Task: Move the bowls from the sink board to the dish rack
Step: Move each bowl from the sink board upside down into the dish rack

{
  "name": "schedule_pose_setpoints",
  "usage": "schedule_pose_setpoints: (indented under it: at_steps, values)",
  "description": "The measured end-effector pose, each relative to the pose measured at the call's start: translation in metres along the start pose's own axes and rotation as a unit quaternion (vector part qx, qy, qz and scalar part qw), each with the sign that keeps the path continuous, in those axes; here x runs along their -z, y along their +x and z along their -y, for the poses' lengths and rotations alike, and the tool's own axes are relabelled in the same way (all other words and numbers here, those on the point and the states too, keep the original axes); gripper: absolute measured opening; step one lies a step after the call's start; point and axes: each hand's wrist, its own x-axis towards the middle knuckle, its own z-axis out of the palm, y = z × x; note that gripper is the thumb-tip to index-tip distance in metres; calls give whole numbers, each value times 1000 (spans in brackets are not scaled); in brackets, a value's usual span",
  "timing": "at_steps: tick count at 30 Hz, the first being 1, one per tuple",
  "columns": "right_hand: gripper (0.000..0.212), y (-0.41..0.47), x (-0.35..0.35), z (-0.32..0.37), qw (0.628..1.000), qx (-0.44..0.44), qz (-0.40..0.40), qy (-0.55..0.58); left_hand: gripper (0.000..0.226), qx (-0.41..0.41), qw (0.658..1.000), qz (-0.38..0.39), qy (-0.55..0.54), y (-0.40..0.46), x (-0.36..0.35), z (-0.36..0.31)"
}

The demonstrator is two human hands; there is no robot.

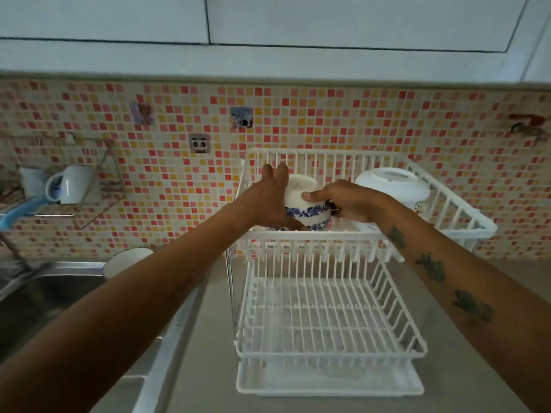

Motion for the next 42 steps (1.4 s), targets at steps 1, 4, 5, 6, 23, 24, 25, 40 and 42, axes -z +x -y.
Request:
schedule_pose_setpoints:
  at_steps: [1, 4, 5, 6, 23, 24, 25, 40, 42]
  values:
    - [37, -1, -1, 0, 1000, -1, 4, -6, 103, -3, 1000, 3, 12, 1, 0, 0]
    - [40, 2, 0, -3, 1000, -9, 16, -21, 104, -9, 1000, 11, 26, 2, -2, 1]
    - [45, 3, 0, -4, 999, -13, 21, -25, 105, -6, 1000, 14, 26, 2, -2, 1]
    - [49, 4, 2, -5, 999, -18, 23, -29, 105, -2, 999, 21, 26, 2, -2, 1]
    - [48, 3, -194, 151, 951, 299, -58, 45, 51, 125, 948, -161, -243, -70, 112, 175]
    - [48, 13, -216, 154, 954, 292, -29, 55, 51, 156, 942, -152, -254, -82, 110, 195]
    - [48, 24, -239, 156, 958, 279, -1, 60, 51, 188, 935, -139, -265, -93, 108, 213]
    - [35, 244, -368, -13, 975, -151, -97, 133, 38, 521, 664, 157, -513, -140, -70, 430]
    - [52, 257, -369, -39, 969, -191, -95, 125, 40, 535, 631, 167, -536, -134, -93, 433]
